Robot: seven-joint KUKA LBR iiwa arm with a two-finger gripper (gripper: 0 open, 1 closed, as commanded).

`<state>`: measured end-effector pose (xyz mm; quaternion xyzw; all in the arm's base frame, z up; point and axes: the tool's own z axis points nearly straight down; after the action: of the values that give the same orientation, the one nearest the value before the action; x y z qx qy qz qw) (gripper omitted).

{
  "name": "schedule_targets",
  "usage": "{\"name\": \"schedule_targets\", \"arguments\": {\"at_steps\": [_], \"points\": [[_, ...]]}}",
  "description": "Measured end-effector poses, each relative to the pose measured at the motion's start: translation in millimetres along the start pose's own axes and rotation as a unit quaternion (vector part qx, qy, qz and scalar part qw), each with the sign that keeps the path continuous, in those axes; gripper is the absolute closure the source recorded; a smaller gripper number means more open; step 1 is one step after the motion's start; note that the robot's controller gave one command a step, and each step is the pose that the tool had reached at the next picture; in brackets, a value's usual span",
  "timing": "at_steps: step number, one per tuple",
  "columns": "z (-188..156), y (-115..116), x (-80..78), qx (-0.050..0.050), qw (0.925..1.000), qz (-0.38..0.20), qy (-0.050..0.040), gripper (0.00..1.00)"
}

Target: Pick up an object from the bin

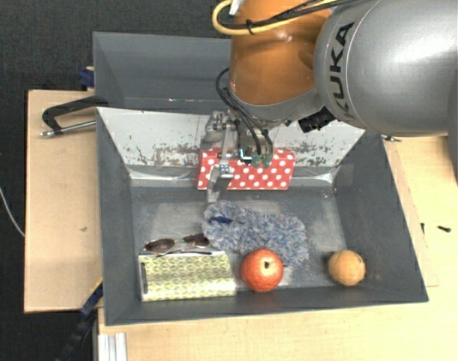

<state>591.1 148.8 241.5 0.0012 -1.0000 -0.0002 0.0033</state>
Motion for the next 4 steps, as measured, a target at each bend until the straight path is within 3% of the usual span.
{"name": "schedule_targets", "arguments": {"at_steps": [1, 2, 3, 4], "points": [[-5, -1, -1.6, -0.001, 1.0, 0.001, -0.0043, 0.0], [83, -6, 19.7, -0.001, 0.9998, 0.02, -0.0053, 0.0], [142, -11, 49.6, 0.001, 0.9987, 0.052, 0.001, 0.0], [164, -12, 61.6, -0.001, 0.9996, -0.028, -0.0025, 1.0]]}}
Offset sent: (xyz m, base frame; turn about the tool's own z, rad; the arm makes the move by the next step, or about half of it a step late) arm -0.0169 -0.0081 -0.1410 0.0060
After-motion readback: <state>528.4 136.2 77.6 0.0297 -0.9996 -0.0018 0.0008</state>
